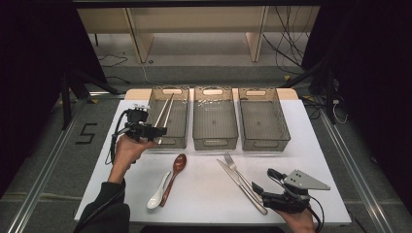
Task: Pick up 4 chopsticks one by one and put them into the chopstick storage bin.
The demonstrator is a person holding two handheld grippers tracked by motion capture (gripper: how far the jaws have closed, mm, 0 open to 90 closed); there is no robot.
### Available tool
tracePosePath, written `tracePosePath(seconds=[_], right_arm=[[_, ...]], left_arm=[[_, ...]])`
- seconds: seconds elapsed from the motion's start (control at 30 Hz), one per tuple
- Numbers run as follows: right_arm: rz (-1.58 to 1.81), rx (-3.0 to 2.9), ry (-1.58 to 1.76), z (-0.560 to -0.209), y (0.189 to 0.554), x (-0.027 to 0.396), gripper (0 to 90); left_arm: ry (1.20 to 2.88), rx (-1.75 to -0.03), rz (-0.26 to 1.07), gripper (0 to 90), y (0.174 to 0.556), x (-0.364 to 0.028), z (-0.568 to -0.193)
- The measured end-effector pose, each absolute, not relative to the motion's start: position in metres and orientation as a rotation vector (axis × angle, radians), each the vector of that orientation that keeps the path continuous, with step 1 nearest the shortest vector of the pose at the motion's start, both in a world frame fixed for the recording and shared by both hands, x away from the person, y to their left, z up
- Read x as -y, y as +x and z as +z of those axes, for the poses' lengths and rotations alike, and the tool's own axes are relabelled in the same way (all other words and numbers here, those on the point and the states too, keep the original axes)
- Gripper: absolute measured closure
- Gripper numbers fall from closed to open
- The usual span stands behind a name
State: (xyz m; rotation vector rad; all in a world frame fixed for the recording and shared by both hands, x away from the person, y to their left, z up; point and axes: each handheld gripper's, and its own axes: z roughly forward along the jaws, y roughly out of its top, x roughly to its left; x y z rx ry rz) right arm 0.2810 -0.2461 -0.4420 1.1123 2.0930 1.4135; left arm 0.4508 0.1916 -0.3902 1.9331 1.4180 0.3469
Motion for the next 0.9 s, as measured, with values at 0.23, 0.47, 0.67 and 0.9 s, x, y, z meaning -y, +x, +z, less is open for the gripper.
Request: tracePosePath(seconds=[0.23, 0.47, 0.67, 0.9], right_arm=[[1.412, -2.096, 1.11, -0.443, 0.281, 0.245, 24.5], [1.408, -2.099, 1.111, -0.443, 0.281, 0.245, 24.5], [1.385, -2.118, 1.117, -0.444, 0.282, 0.246, 24.4], [1.334, -2.141, 1.137, -0.445, 0.285, 0.245, 24.7]], left_arm=[[1.925, -1.389, 0.324, 29.4, 0.433, -0.195, -0.399], [1.876, -1.358, 0.331, 26.3, 0.421, -0.2, -0.403], [1.847, -1.296, 0.359, 24.3, 0.409, -0.196, -0.407], [1.841, -1.261, 0.352, 22.6, 0.392, -0.193, -0.414]])
